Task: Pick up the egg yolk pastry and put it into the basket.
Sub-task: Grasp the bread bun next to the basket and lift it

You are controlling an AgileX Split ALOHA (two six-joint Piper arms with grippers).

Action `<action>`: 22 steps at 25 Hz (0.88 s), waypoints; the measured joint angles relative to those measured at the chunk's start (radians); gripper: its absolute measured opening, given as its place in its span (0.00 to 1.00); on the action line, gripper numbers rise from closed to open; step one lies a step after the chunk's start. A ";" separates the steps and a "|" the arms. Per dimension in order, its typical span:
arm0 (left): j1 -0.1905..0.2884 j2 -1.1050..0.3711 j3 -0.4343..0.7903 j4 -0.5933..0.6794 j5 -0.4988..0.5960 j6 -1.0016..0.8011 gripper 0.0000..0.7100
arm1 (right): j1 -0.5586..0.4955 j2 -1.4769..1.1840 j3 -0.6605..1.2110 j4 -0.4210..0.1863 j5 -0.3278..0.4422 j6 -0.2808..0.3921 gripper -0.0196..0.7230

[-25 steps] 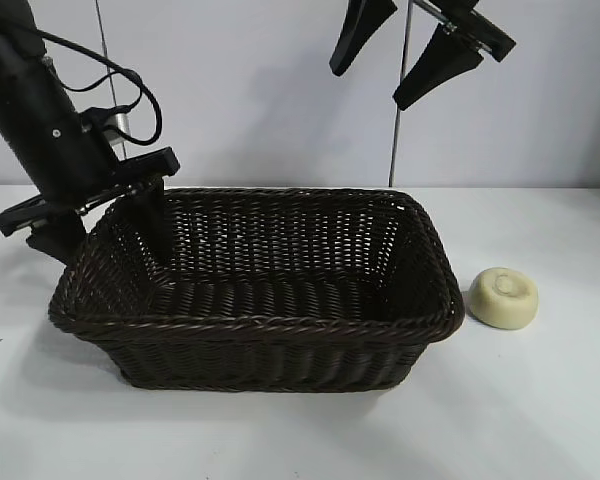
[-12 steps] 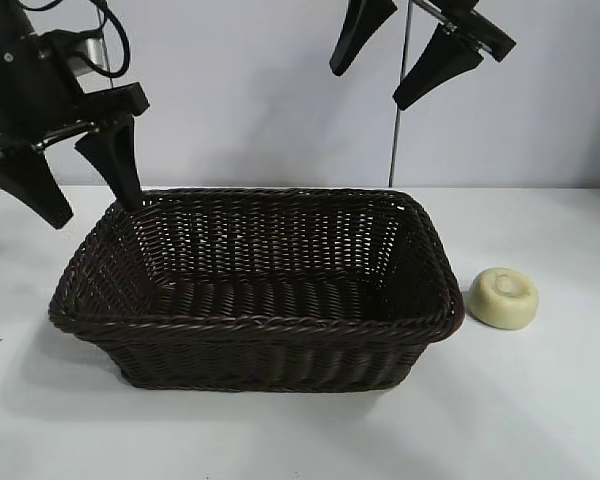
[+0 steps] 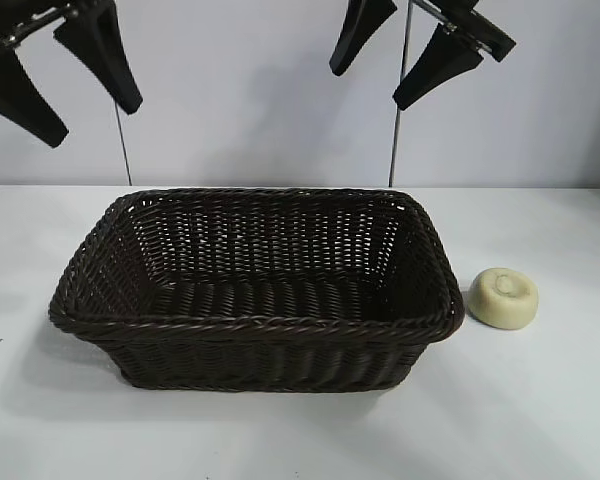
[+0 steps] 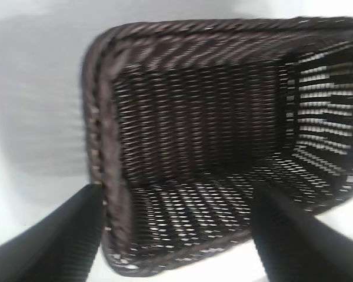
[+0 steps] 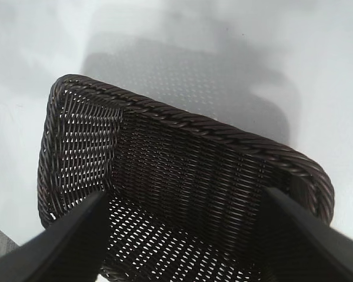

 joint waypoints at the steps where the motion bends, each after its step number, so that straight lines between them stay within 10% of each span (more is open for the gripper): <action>1: 0.000 -0.002 0.004 -0.020 -0.013 0.000 0.72 | 0.000 0.000 0.000 0.000 0.001 0.000 0.72; 22: 0.000 -0.003 0.126 -0.217 -0.165 0.038 0.72 | 0.000 0.000 0.000 0.000 0.017 0.000 0.72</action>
